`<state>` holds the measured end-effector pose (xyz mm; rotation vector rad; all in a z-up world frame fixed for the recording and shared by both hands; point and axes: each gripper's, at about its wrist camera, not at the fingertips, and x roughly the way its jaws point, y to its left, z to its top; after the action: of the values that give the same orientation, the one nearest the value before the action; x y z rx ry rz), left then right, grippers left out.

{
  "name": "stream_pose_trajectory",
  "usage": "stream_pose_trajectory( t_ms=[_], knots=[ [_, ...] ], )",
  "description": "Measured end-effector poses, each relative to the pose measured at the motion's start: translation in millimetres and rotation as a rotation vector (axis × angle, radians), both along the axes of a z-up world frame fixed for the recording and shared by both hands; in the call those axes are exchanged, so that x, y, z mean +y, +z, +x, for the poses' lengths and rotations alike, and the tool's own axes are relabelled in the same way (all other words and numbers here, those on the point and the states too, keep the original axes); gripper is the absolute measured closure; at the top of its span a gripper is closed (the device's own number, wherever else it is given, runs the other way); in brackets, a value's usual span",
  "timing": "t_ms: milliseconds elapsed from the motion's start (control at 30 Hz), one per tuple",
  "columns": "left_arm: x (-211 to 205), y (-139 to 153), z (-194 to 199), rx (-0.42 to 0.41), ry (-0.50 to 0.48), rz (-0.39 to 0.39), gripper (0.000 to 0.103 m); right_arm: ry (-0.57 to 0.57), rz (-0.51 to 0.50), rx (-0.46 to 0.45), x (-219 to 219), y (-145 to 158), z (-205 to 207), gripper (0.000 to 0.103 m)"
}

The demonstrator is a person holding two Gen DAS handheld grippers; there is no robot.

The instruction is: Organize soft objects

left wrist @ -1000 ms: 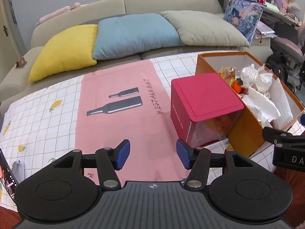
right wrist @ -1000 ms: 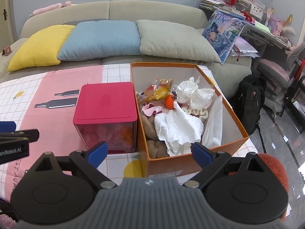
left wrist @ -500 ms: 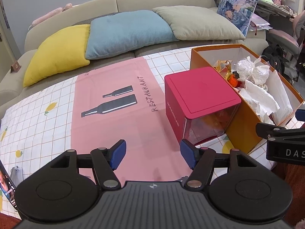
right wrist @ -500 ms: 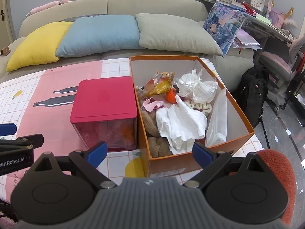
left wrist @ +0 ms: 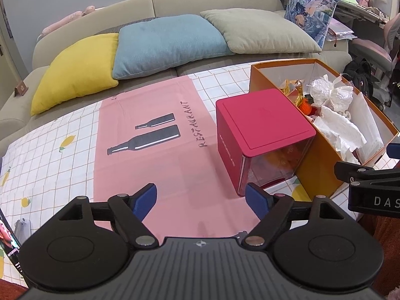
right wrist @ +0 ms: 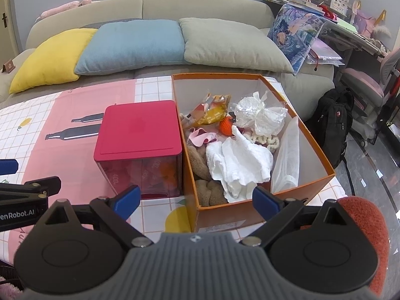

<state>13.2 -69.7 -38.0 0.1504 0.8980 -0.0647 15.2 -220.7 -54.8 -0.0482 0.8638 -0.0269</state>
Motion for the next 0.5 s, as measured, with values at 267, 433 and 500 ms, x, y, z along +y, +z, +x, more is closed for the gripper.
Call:
stream_pose_trajectory(
  t_ms=[267,433,500],
  knots=[
    [-0.8,1.2,-1.1,-0.001,-0.012,0.0,0.008,0.001,0.0,-0.007,-1.0,1.6,-1.8,0.009],
    [-2.0,1.9,-1.9,-0.004,-0.009,0.0,0.008,0.003,0.0,-0.007,-1.2,1.6,-1.9,0.009],
    [-2.4,2.0,-2.2,-0.003,-0.008,0.001,0.008,0.003,0.0,-0.008,-1.1,1.9,-2.0,0.009]
  ],
)
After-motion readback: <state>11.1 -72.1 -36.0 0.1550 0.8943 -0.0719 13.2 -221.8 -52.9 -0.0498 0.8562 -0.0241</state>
